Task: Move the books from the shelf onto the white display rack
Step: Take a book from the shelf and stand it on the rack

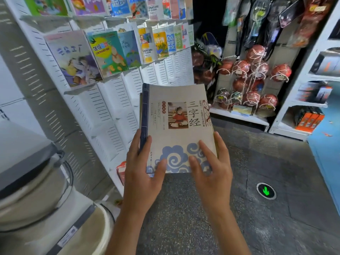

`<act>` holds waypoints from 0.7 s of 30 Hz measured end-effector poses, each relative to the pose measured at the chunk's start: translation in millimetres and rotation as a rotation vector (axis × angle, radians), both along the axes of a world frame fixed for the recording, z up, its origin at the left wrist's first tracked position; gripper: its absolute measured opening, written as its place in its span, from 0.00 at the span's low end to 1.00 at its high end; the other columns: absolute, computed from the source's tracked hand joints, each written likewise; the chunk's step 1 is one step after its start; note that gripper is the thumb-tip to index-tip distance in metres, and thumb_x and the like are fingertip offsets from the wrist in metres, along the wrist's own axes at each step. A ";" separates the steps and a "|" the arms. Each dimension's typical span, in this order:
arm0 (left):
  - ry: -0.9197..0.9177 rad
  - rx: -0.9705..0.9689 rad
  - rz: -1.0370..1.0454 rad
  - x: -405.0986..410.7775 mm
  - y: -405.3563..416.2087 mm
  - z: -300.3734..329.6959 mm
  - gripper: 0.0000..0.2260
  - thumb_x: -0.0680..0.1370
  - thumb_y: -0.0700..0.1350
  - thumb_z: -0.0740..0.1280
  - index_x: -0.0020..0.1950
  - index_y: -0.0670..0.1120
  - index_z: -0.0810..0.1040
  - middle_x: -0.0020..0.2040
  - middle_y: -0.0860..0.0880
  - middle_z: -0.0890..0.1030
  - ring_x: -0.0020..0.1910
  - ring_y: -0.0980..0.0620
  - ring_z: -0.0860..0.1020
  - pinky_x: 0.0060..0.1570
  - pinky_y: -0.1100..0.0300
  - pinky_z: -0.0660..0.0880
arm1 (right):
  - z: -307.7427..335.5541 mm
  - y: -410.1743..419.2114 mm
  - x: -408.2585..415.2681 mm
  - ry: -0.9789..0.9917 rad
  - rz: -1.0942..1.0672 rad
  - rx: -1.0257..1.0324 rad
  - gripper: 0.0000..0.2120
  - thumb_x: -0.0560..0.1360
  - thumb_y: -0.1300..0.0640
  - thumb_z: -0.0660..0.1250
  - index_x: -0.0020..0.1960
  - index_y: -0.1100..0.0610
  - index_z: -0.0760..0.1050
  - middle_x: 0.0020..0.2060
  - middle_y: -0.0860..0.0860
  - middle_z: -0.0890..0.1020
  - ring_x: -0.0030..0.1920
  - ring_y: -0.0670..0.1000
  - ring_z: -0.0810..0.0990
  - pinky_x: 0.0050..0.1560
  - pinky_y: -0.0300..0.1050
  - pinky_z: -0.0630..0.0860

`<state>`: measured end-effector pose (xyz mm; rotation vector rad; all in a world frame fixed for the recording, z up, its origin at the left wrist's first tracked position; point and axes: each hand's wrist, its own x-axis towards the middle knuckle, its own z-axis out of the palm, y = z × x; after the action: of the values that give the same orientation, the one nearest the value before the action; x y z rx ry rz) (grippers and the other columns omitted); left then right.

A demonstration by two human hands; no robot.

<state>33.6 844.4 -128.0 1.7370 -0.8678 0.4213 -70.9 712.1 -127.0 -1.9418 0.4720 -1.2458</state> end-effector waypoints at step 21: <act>0.083 -0.013 0.580 137.3 -128.7 -42.8 0.28 0.79 0.55 0.65 0.77 0.47 0.66 0.80 0.56 0.57 0.77 0.63 0.58 0.70 0.68 0.64 | -27.8 -166.6 230.6 0.162 0.603 -0.070 0.23 0.74 0.55 0.74 0.68 0.53 0.76 0.74 0.44 0.62 0.73 0.30 0.54 0.69 0.34 0.63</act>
<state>170.9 715.7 -170.9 1.9655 -0.2850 0.7249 159.8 545.5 -154.9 -2.0389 -0.0886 -0.7282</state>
